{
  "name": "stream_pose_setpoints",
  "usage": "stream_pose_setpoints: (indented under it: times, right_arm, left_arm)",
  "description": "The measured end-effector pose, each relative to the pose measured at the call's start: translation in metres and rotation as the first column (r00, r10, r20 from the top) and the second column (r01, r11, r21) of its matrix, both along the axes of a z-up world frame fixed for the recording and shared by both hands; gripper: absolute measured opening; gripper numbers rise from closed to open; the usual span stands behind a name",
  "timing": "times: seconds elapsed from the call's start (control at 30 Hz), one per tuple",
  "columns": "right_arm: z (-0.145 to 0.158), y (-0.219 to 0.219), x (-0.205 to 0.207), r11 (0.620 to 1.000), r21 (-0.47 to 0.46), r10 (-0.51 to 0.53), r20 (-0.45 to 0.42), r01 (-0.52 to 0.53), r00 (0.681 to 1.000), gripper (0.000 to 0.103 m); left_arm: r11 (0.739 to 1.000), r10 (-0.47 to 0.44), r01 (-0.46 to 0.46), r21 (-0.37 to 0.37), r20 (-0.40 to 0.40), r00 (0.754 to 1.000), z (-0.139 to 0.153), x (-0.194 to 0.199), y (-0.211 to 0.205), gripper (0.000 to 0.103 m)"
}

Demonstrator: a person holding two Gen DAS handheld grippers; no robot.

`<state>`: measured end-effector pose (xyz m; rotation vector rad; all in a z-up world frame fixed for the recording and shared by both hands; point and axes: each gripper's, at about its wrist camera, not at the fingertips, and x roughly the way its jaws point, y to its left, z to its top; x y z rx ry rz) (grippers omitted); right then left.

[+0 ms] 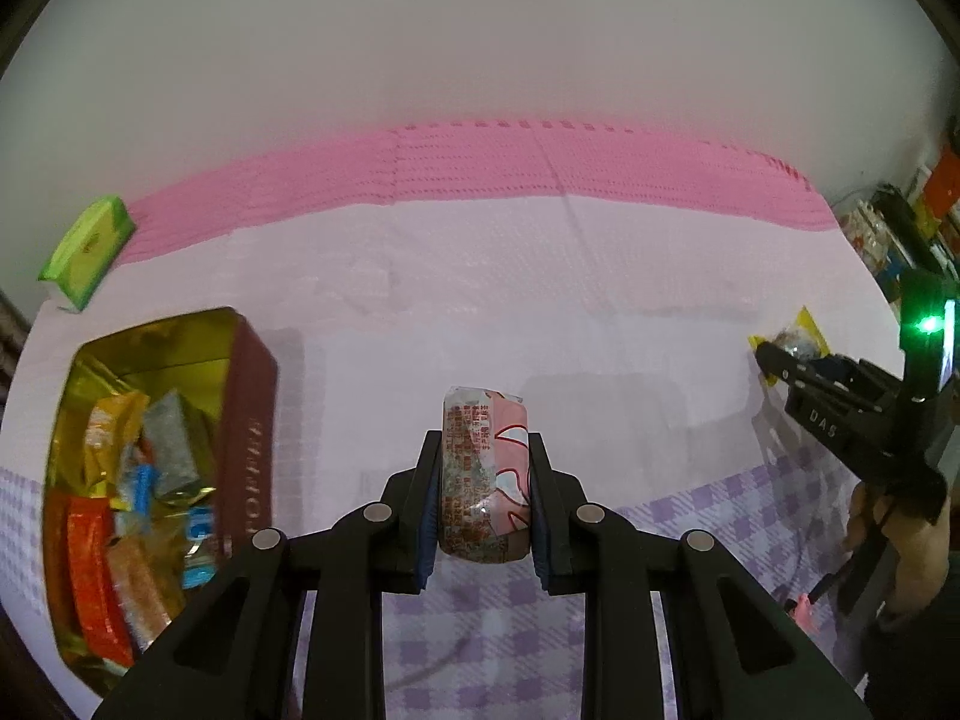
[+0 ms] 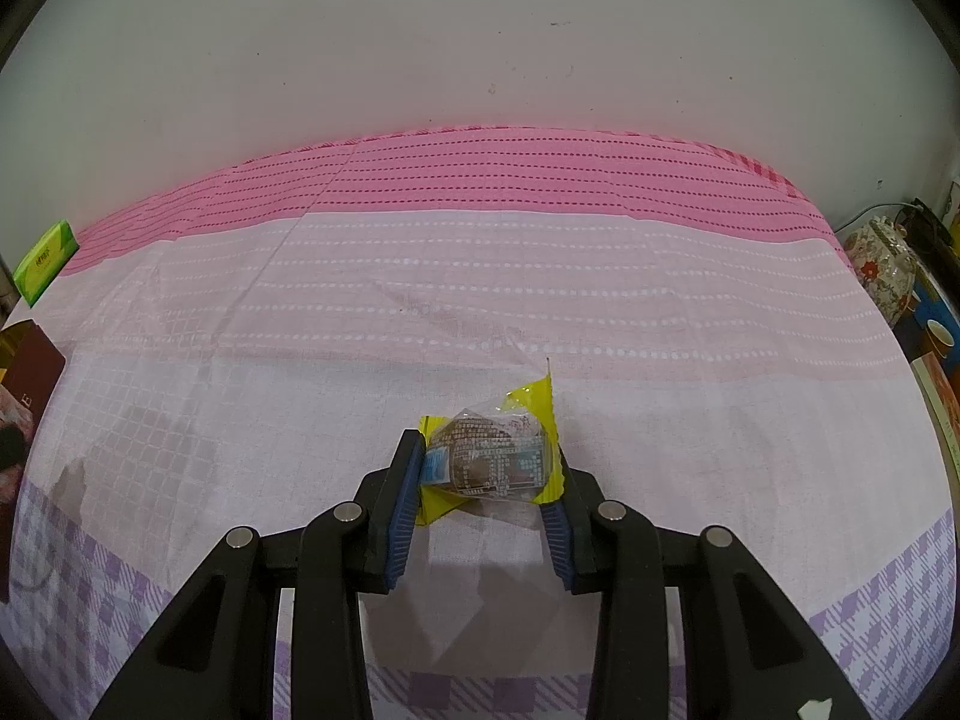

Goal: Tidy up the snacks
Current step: 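Carry the pink cake over the gold tin with the left gripper, then lower the pink cake into the tin and open the left gripper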

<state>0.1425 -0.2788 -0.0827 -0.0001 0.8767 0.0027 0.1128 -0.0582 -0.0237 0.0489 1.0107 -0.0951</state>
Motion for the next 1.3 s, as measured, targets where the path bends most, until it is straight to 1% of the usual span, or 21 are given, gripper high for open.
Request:
stream_pose_setpoints:
  times: [0.17,0.3,0.47,0.53,0.67,0.87,0.97,1.1,1.2,1.3]
  right_arm:
    - [0.0,0.0,0.0,1.0,0.001,0.0,0.0,0.0,1.0,0.035]
    - [0.0,0.0,0.0,1.0,0.001,0.0,0.0,0.0,1.0,0.035]
    - [0.0,0.0,0.0,1.0,0.001,0.0,0.0,0.0,1.0,0.035]
    - [0.0,0.0,0.0,1.0,0.0,0.0,0.0,0.0,1.0,0.035]
    - [0.0,0.0,0.0,1.0,0.001,0.0,0.0,0.0,1.0,0.035]
    - [0.0,0.0,0.0,1.0,0.001,0.0,0.0,0.0,1.0,0.035]
    - [0.0,0.0,0.0,1.0,0.001,0.0,0.0,0.0,1.0,0.035]
    - [0.0,0.0,0.0,1.0,0.002,0.0,0.0,0.0,1.0,0.035]
    - [0.0,0.0,0.0,1.0,0.001,0.0,0.0,0.0,1.0,0.035]
    - [0.0,0.0,0.0,1.0,0.001,0.0,0.0,0.0,1.0,0.035]
  left_arm:
    - [0.999,0.037,-0.037,-0.014,0.004,0.999,0.014,-0.005,0.014,0.025]
    - [0.998,0.067,-0.067,-0.004,0.025,0.997,0.028,-0.007,0.033,0.025]
    - [0.992,0.123,-0.123,0.001,0.034,0.992,0.041,-0.01,0.07,0.025]
    - [0.987,0.16,-0.16,0.021,0.033,0.987,0.043,-0.01,0.089,0.025]
    - [0.974,0.222,-0.223,0.035,0.031,0.975,0.045,-0.015,0.123,0.025]
    - [0.944,0.323,-0.324,0.065,0.028,0.946,0.043,-0.027,0.174,0.025]
    - [0.93,0.36,-0.36,0.075,0.02,0.933,0.037,-0.033,0.192,0.025]
    - [0.922,0.38,-0.378,0.083,-0.004,0.925,0.026,-0.04,0.202,0.025]
    - [0.921,0.382,-0.379,0.086,-0.024,0.924,0.017,-0.045,0.204,0.025]
    - [0.921,0.385,-0.382,0.072,-0.043,0.922,0.01,-0.05,0.205,0.025]
